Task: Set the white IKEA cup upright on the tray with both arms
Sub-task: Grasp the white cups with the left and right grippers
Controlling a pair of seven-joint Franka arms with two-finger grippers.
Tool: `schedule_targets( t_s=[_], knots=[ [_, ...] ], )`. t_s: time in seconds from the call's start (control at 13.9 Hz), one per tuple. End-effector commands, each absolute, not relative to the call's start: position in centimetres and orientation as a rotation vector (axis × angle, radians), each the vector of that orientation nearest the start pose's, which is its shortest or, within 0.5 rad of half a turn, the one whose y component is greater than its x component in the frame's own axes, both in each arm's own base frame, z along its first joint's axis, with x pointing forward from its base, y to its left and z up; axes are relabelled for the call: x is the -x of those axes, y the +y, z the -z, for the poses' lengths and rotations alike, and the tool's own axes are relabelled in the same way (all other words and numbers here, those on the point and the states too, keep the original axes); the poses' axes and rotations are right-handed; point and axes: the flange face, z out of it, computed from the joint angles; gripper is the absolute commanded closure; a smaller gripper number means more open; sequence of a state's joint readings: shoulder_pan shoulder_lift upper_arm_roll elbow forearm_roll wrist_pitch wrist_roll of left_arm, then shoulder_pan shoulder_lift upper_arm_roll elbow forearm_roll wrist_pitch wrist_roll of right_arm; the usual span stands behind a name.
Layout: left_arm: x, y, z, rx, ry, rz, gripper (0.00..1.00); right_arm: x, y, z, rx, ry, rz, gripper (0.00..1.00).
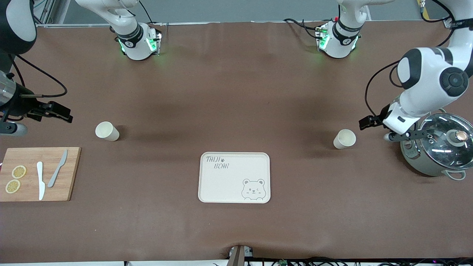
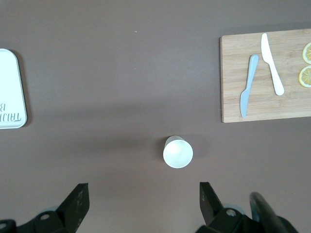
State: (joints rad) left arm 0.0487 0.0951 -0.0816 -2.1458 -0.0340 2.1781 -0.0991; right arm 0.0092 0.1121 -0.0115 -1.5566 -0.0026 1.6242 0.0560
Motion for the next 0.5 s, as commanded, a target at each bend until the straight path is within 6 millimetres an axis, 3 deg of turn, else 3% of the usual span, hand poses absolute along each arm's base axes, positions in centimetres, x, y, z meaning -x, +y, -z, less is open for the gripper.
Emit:
schedule_targets(
  t_s=[0.0, 0.14, 0.29, 0.43],
  knots=[
    [-55.0, -2.7, -32.9, 3.189, -0.149, -0.141, 0.06, -60.8, 0.3, -53.6, 3.135, 0.1, -0.161, 0.0],
    [-55.3, -2.7, -30.5, 3.191, -0.151, -0.136, 0.07, -61.0, -0.6, -53.2, 3.128, 0.126, -0.171, 0.0],
    [-55.5, -3.0, -28.1, 3.192, -0.15, -0.161, 0.14, -61.4, -1.6, -51.2, 3.124, 0.141, -0.231, 0.0],
    [-56.0, -3.0, -26.7, 3.197, -0.153, -0.12, 0.15, -61.6, -2.5, -49.2, 3.117, 0.16, -0.3, 0.0]
  ],
)
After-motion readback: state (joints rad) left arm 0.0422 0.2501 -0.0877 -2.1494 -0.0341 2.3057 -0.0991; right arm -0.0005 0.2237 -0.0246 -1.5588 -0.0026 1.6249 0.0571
